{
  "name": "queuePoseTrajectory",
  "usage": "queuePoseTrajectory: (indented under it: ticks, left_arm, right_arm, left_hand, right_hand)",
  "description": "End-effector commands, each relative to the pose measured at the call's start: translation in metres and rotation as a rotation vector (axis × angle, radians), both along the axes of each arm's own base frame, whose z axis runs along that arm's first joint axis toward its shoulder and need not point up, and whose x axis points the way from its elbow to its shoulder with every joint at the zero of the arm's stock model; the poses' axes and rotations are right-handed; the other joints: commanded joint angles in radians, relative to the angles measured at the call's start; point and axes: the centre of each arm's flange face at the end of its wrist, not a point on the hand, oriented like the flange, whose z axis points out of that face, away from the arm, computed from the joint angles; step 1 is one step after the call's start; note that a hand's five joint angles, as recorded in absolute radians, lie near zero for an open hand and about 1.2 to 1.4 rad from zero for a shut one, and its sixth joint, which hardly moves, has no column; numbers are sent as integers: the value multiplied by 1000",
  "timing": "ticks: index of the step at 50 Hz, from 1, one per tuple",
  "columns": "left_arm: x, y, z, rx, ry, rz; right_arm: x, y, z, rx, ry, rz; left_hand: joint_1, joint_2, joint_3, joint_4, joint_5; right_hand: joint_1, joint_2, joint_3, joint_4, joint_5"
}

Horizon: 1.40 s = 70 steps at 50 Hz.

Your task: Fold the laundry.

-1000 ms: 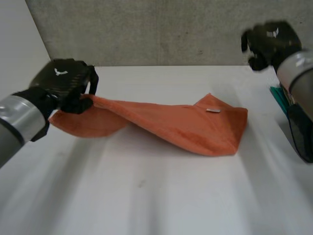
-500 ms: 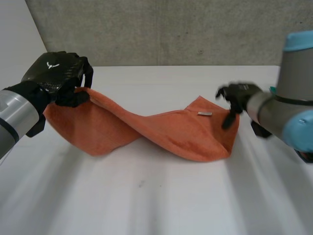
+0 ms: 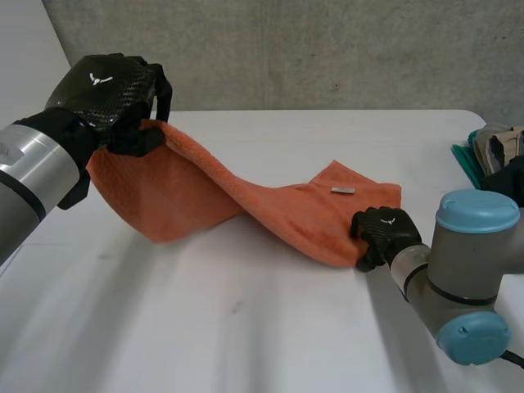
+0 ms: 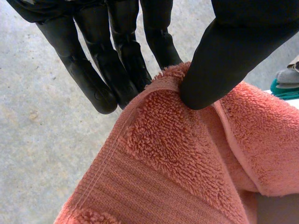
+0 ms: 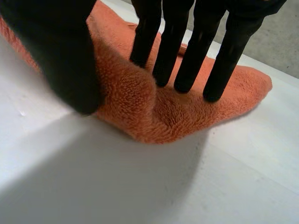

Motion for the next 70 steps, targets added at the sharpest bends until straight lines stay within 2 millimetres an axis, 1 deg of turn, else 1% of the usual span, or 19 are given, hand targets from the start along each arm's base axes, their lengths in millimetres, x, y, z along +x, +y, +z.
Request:
queuePoseTrajectory:
  ticks: [1, 5, 9, 10, 13, 16, 20, 21, 27, 31, 32, 33, 34, 38, 40, 44, 51, 59, 70]
  left_arm:
    - [-1, 5, 10, -17, 27, 7]
    - [2, 8, 14, -17, 47, 23]
    - [6, 10, 10, 8, 39, 32]
    - [9, 11, 6, 30, 31, 36]
    - [13, 14, -4, 86, 3, 33]
    - [16, 17, -14, 135, -20, 26]
    - [18, 23, -29, 202, -46, -5]
    - [18, 25, -34, 221, -53, -14]
    - [18, 28, -46, 263, -64, -18]
    - [18, 26, -54, 291, -72, -17]
    - [17, 26, -57, 303, -73, -16]
    - [17, 25, -58, 304, -73, -16]
    - [17, 25, -59, 311, -74, -15]
    - [17, 24, -62, 319, -78, -17]
    - [18, 23, -60, 312, -74, -15]
    - [20, 18, -54, 290, -69, -5]
    - [21, 15, -37, 242, -49, -5]
    - [15, 21, 0, 125, -9, -27]
    - [6, 38, 38, 42, 29, -66]
  right_arm:
    - [-5, -4, 5, -4, -22, -6]
    - [-15, -8, 31, -55, -54, -18]
    - [-32, -21, 91, -215, -59, -36]
    - [-38, -27, 117, -283, -56, -33]
    - [-42, -39, 158, -371, -57, 10]
    - [-35, -53, 177, -402, -81, 55]
    - [-7, -77, 183, -438, -110, 155]
    - [8, -83, 184, -470, -121, 200]
    - [68, -106, 160, -584, -191, 345]
    - [105, -106, 116, -567, -254, 435]
    - [116, -102, 94, -530, -265, 467]
    - [120, -99, 85, -504, -267, 479]
    - [124, -95, 68, -453, -256, 484]
    - [112, -97, 54, -371, -206, 436]
    - [105, -99, 61, -364, -196, 395]
    - [77, -96, 100, -337, -154, 261]
    - [46, -67, 112, -207, -34, 223]
    - [21, -39, 80, 49, 70, 172]
    - [44, -49, 21, 36, -70, 151]
  left_hand:
    - [247, 200, 206, 199, 240]
    - [247, 200, 206, 199, 240]
    - [247, 200, 206, 199, 240]
    - [247, 200, 206, 199, 240]
    - [247, 200, 206, 199, 240]
    - [247, 200, 206, 199, 240]
    - [247, 200, 206, 199, 240]
    - [247, 200, 206, 199, 240]
    - [247, 200, 206, 199, 240]
    - [247, 200, 206, 199, 240]
    - [247, 200, 206, 199, 240]
    - [247, 200, 206, 199, 240]
    - [247, 200, 206, 199, 240]
    - [247, 200, 206, 199, 240]
    - [247, 200, 206, 199, 240]
    - [247, 200, 206, 199, 240]
    - [247, 200, 206, 199, 240]
    - [247, 200, 206, 199, 240]
    - [247, 200, 206, 199, 240]
  right_hand:
    - [512, 503, 512, 515, 515]
    - [512, 503, 512, 515, 515]
    - [512, 503, 512, 515, 515]
    - [512, 503, 512, 515, 515]
    - [512, 503, 512, 515, 515]
    - [512, 503, 512, 515, 515]
    - [512, 503, 512, 515, 515]
    - [512, 503, 512, 515, 515]
    - [512, 503, 512, 515, 515]
    - [512, 503, 512, 515, 515]
    - [178, 168, 178, 180, 180]
    - [-201, -210, -201, -198, -198]
    - [-709, -719, -709, -707, -707]
    - [-709, -719, -709, -707, -707]
    - [-709, -719, -709, -707, -707]
    - [-709, -719, -709, -707, -707]
    - [-709, -719, -709, -707, -707]
    - [-709, -719, -709, -707, -707]
    - [-604, -614, -604, -601, -601]
